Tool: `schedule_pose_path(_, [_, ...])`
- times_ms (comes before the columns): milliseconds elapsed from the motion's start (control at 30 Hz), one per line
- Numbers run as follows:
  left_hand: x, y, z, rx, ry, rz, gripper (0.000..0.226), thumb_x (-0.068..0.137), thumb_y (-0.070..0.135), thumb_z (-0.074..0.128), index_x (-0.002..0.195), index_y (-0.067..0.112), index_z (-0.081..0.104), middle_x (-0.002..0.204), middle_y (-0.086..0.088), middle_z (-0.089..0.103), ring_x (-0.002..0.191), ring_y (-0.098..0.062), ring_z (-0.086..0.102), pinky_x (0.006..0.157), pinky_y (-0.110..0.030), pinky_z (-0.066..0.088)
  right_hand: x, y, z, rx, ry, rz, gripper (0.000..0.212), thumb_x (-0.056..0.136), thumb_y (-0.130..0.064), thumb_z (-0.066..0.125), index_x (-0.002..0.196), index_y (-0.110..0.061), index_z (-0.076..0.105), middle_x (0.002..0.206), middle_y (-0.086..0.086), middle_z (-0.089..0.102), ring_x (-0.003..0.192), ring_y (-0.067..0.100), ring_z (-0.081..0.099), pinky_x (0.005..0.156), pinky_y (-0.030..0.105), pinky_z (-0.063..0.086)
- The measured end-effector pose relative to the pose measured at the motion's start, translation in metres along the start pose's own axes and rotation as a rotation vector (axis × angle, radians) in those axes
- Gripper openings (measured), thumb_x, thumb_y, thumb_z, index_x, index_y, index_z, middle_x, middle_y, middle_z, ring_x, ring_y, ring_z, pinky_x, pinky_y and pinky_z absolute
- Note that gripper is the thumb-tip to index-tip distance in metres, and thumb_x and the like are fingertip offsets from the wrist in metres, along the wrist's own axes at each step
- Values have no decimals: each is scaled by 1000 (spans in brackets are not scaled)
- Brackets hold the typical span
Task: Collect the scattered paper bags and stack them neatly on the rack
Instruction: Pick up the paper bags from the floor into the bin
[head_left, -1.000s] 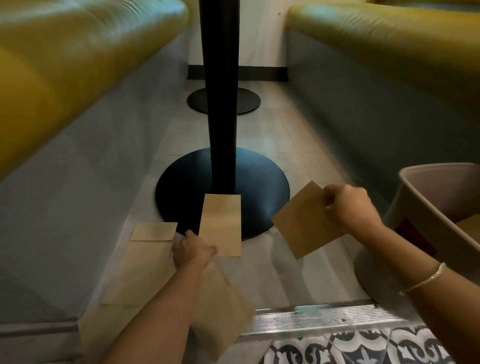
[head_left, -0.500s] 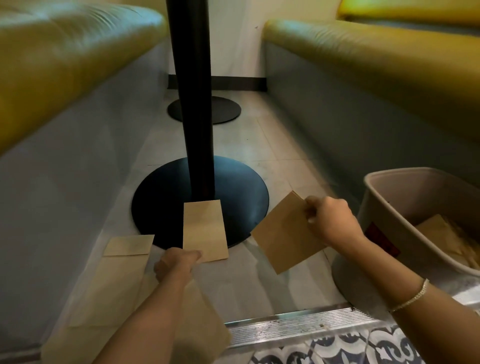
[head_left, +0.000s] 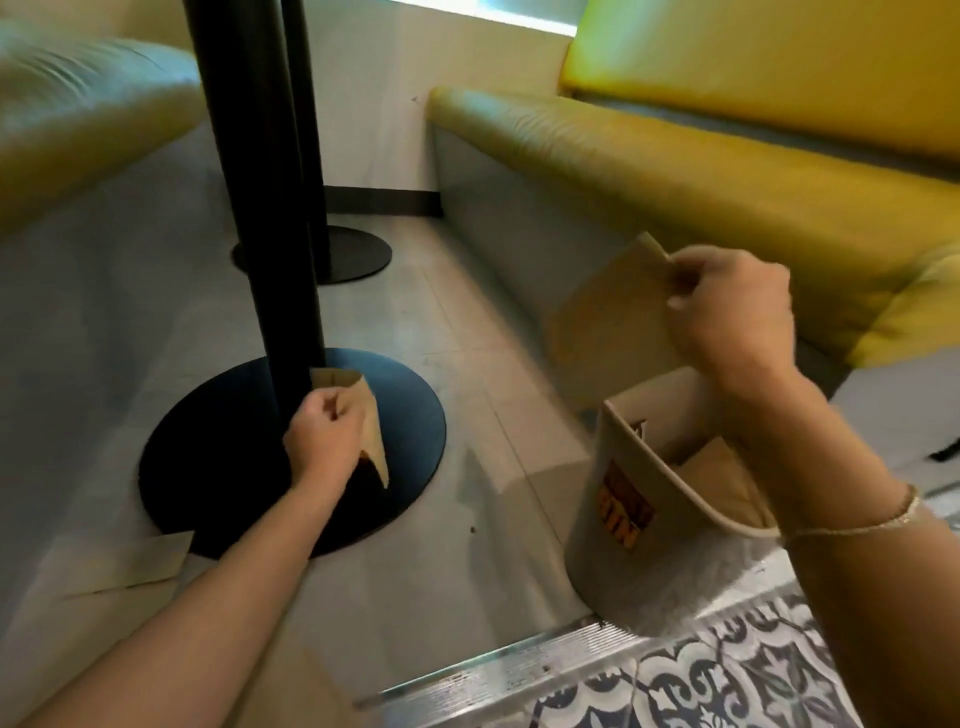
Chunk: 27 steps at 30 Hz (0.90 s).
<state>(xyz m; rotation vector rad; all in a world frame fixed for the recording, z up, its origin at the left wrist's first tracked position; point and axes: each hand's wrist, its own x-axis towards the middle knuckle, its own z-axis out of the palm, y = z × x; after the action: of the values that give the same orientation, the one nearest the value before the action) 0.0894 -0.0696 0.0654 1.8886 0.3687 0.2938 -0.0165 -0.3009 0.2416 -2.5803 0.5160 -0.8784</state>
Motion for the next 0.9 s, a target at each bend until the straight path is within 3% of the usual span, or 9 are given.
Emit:
schedule_pose_path(100, [-23, 71, 9, -135, -43, 138, 21, 87, 17, 58, 107, 12, 65, 92, -2, 63, 86, -19, 58, 73, -25, 42, 23, 17, -39, -64, 97, 131, 36, 89, -5, 50, 120, -17, 63, 115, 15, 63, 105, 35, 58, 90, 46, 49])
schedule_pose_path(233, [-59, 149, 18, -214, -182, 320, 10, 85, 21, 57, 83, 16, 65, 82, -6, 67, 79, -23, 61, 66, -33, 47, 36, 50, -64, -148, 95, 246, 29, 84, -2, 53, 108, -10, 67, 107, 18, 64, 98, 37, 60, 84, 50, 53])
schedule_pose_path(400, [-102, 216, 30, -300, -387, 386, 12, 84, 18, 59, 73, 16, 63, 74, 1, 66, 74, -16, 64, 61, -30, 53, 26, 83, -56, -241, -206, 305, 17, 88, -10, 54, 98, 1, 62, 93, 19, 63, 84, 36, 64, 75, 48, 57])
schedule_pose_path(467, [-119, 228, 40, -275, -490, 373, 21, 87, 15, 59, 67, 22, 57, 70, 8, 60, 68, -7, 61, 55, -24, 56, 18, 91, -48, -178, -286, 318, 28, 88, -23, 61, 108, -4, 60, 95, 16, 64, 83, 34, 65, 76, 47, 57])
schedule_pose_path(567, [-141, 237, 59, -221, -546, 368, 25, 82, 14, 61, 58, 21, 57, 72, -1, 67, 72, -18, 68, 64, -36, 60, 14, 97, -43, -143, -267, 320, 43, 84, -39, 65, 116, -12, 58, 105, 12, 64, 86, 32, 65, 78, 46, 57])
schedule_pose_path(667, [-161, 243, 72, -169, -583, 403, 18, 83, 16, 61, 65, 13, 65, 74, -5, 69, 72, -18, 68, 64, -35, 59, 17, 98, -50, -84, -222, 334, 41, 85, -39, 64, 116, -13, 58, 99, 8, 63, 82, 28, 65, 76, 43, 57])
schedule_pose_path(733, [-171, 242, 80, -62, -613, 479, 20, 85, 17, 59, 70, 6, 66, 68, -5, 64, 64, -15, 62, 53, -28, 53, 18, 99, -55, -25, -219, 342, 33, 87, -34, 63, 112, -12, 59, 89, 7, 62, 75, 25, 65, 72, 40, 58])
schedule_pose_path(800, [-177, 235, 90, 71, -634, 521, 19, 86, 17, 57, 78, 3, 66, 66, -2, 58, 59, -13, 55, 43, -19, 37, 17, 101, -57, 21, -224, 349, 33, 89, -30, 63, 115, -10, 60, 93, 9, 63, 74, 24, 66, 70, 38, 59])
schedule_pose_path(900, [-176, 227, 102, 138, -654, 461, 22, 87, 17, 57, 97, -1, 66, 78, -6, 64, 60, -13, 62, 46, -16, 43, 14, 103, -56, 35, -245, 351, 37, 89, -28, 64, 120, -9, 59, 106, 12, 65, 73, 24, 66, 65, 33, 58])
